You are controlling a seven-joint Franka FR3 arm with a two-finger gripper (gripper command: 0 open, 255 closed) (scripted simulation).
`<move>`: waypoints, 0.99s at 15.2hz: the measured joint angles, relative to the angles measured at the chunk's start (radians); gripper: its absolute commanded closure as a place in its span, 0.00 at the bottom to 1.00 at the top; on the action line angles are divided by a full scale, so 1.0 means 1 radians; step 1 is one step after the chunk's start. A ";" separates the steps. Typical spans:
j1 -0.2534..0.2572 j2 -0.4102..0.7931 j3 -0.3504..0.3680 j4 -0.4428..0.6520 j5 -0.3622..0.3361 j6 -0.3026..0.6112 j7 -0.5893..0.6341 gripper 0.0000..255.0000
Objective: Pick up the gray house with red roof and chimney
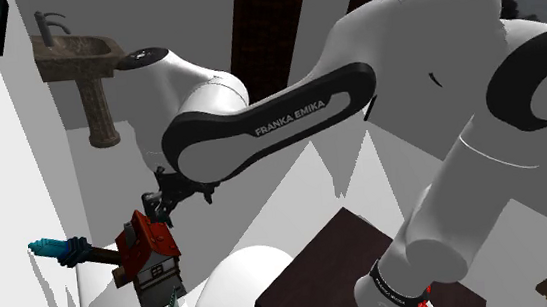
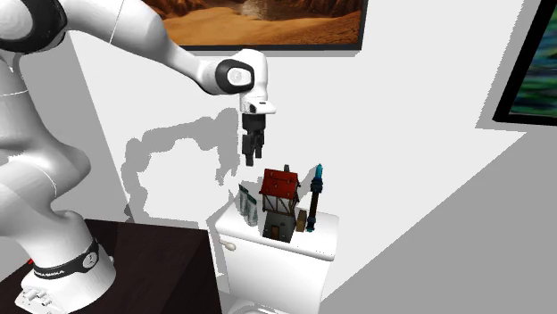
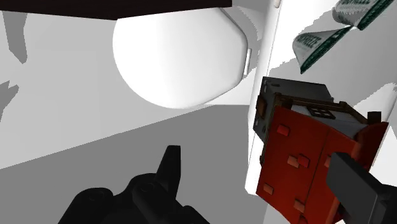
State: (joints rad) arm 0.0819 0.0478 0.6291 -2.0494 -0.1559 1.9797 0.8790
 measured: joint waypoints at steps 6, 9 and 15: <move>0.107 0.282 -0.003 0.205 -0.196 -0.016 0.183 0.00; 0.160 0.378 -0.020 0.291 -0.253 -0.036 0.231 0.00; 0.179 0.435 -0.040 0.285 -0.292 0.015 0.262 0.00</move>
State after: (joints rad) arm 0.2614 0.4832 0.5895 -1.7647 -0.4482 1.9945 1.1412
